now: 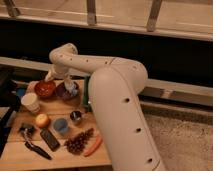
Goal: Place towel in red bowl
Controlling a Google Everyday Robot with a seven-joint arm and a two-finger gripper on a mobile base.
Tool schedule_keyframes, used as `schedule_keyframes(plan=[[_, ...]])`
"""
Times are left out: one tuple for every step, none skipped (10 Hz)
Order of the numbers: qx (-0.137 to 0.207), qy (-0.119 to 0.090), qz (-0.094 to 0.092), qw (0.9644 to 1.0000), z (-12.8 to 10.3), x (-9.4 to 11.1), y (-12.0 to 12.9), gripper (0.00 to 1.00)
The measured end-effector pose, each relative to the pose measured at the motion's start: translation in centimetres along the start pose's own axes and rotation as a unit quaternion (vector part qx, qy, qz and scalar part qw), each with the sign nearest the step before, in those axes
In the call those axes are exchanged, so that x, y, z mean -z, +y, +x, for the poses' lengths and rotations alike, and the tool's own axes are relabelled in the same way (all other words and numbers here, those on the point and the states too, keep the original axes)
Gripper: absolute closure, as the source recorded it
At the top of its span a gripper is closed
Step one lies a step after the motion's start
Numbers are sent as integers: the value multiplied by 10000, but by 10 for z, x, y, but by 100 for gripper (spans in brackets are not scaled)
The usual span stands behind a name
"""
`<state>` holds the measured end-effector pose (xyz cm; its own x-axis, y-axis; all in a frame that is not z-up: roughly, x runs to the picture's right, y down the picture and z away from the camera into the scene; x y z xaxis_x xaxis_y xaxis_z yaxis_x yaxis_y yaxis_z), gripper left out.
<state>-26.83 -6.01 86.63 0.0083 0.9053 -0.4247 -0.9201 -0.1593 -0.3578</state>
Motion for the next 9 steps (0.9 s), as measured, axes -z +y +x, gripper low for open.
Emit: schedule_keyframes(plan=[[-128, 49, 54, 9999, 2, -5, -8, 22], [-298, 126, 119, 9994, 7, -16, -22, 22], [-386, 171, 141, 9990, 11, -26, -29, 22], [-522, 254, 169, 9982, 18, -42, -38, 22], [-654, 323, 180, 9972, 23, -54, -49, 22], [-727, 356, 185, 9965, 25, -60, -55, 22], [-792, 368, 190, 9960, 25, -62, -60, 22], [-849, 381, 214, 9954, 25, -64, -64, 22], [-878, 377, 256, 9951, 25, -64, -66, 22]])
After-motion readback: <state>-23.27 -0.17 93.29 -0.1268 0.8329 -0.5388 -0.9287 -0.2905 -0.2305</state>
